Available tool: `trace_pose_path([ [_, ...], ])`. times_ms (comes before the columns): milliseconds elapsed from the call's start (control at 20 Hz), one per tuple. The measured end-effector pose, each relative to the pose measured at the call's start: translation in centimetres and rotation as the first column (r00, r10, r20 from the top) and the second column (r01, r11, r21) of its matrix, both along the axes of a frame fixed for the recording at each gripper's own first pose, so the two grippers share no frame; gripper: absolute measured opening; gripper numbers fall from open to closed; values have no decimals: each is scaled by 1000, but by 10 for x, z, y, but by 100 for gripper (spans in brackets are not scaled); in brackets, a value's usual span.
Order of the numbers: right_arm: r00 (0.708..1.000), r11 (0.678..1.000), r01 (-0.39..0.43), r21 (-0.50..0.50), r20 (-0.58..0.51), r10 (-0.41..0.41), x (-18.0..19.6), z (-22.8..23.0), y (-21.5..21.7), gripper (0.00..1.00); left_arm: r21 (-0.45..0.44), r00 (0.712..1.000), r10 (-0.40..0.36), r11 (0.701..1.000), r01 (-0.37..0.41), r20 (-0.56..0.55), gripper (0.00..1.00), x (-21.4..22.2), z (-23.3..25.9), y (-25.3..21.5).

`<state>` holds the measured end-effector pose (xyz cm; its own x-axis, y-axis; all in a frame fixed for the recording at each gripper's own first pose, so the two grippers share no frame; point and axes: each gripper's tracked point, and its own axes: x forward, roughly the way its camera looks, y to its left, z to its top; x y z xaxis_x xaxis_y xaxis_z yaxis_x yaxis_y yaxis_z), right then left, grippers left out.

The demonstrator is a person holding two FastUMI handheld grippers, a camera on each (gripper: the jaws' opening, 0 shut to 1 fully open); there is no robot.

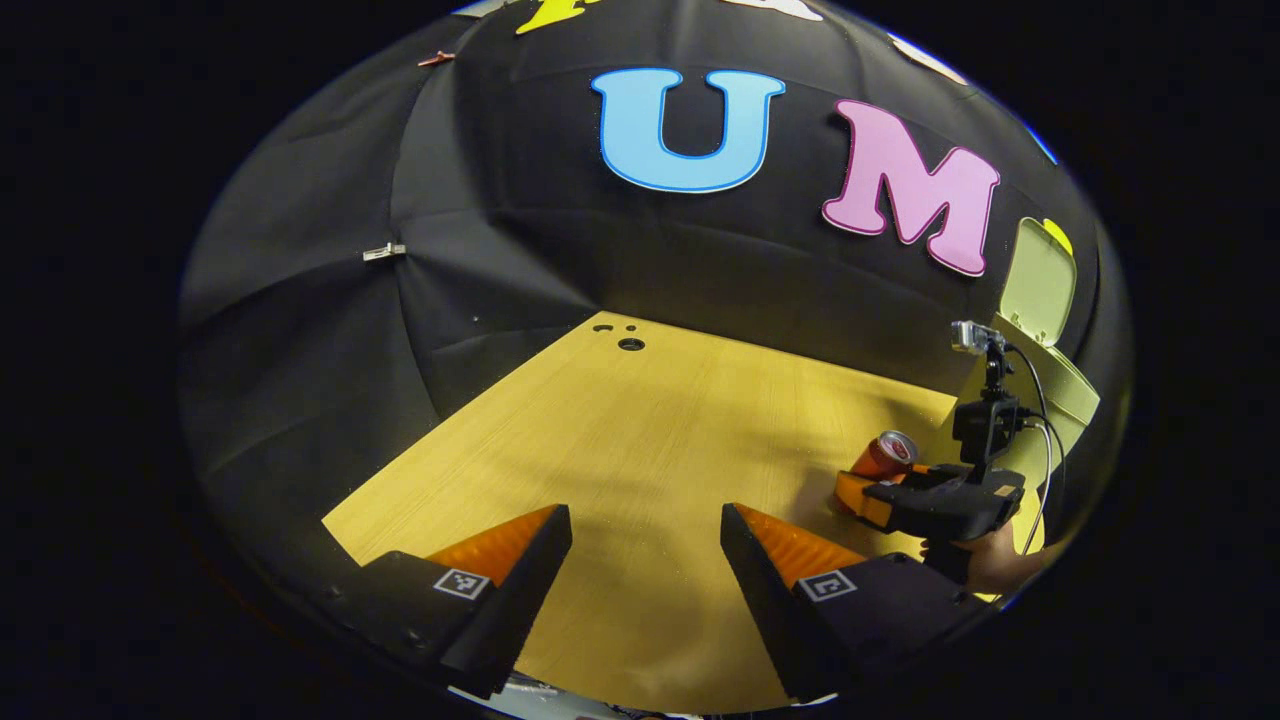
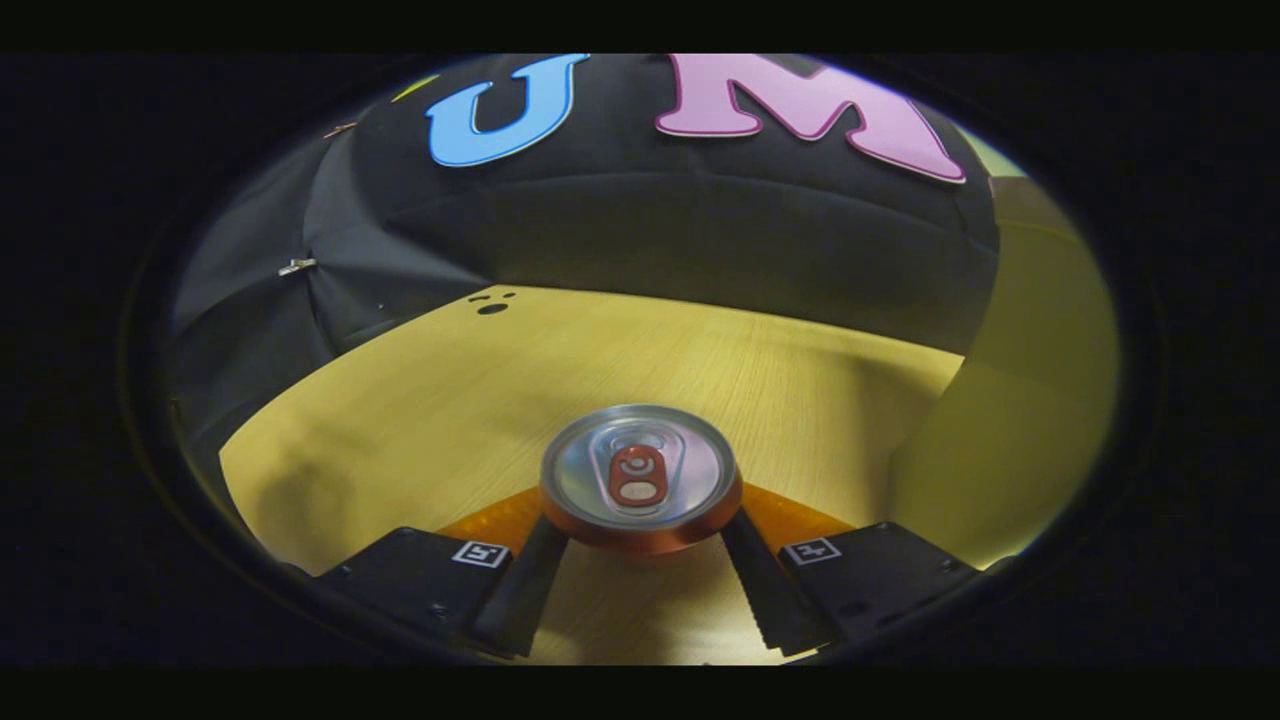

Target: Press the lid of the desktop garbage bin to open it, pick up the crumpled paper on the desktop and throw it into the bin, then pick up the pop can on the desktop and drop it into the bin, and finally close the garbage bin lid.

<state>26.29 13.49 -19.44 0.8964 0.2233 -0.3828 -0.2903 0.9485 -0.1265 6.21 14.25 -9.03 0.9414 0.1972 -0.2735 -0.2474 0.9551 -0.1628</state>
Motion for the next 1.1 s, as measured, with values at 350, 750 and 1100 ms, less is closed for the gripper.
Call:
trace_pose_path([
  [350,996,1000,-23,-13,88,24,-34,77,20,84,70,996,-81,994,78,37,96,-19,7,4],
  [750,974,999,3,51,228,-15,-80,190,33,83,114,982,-179,978,172,52,96,-34,0,30],
  [1100,939,990,95,109,321,-125,-105,271,-17,83,144,968,-246,961,237,52,96,-35,1,43],
])
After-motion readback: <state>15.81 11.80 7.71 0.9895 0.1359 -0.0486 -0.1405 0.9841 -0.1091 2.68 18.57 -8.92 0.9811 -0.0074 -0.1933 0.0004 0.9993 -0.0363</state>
